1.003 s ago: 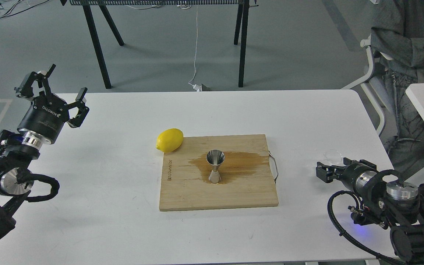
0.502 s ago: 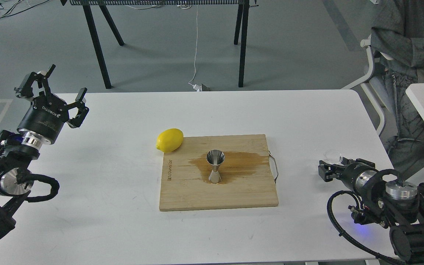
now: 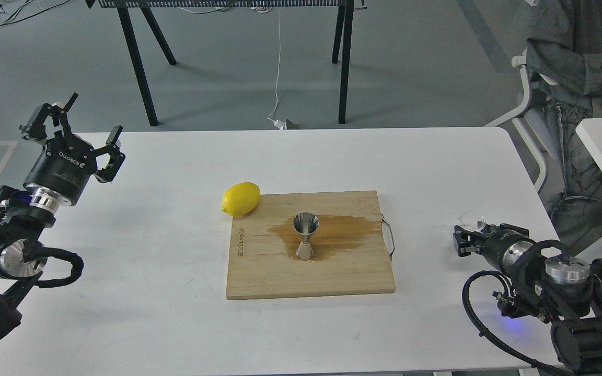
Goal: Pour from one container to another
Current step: 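Lower the right gripper to the small clear glass and grasp it, then lift the glass and carry it above the jigger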
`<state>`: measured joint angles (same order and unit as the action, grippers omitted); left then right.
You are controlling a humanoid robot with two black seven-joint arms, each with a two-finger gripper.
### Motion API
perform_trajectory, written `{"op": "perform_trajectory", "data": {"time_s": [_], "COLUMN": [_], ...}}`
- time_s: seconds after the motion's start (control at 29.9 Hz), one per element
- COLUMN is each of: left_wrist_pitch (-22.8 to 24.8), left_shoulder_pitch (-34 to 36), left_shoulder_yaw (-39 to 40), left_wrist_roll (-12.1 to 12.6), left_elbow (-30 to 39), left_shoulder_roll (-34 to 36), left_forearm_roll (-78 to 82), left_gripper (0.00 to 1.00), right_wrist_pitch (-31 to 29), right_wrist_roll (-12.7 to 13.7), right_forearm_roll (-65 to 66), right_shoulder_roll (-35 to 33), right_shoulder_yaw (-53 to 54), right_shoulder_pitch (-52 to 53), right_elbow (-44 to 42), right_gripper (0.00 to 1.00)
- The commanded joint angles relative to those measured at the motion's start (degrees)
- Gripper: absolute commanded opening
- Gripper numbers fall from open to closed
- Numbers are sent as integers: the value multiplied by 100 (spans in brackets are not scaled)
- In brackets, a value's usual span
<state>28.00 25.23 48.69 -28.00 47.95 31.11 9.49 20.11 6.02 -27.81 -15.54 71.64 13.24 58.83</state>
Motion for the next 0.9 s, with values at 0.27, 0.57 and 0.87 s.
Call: {"op": "perform_trajectory", "data": {"time_s": [0.27,0.57,0.87], "left_wrist_pitch": [0,0,0], "left_shoulder_pitch": [0,0,0], "left_shoulder_yaw": [0,0,-9], "left_wrist_roll": [0,0,0], "left_elbow": [-14,-14,-14], "left_shoulder_roll": [-8,-148,-184], "left_forearm_roll": [0,0,0], "left_gripper": [92,92,92], "right_wrist_pitch": [-25,63,98], "right_wrist_roll": [4,39,92], "right_forearm_roll": [48,1267,2403], "right_shoulder_roll": [-2,-292,-301], "right_shoulder_yaw": [-1,-158,-1081], "right_shoulder_pitch": [-14,38,802], "right_elbow": [427,1850,2519], "right_gripper": [31,30,30]}}
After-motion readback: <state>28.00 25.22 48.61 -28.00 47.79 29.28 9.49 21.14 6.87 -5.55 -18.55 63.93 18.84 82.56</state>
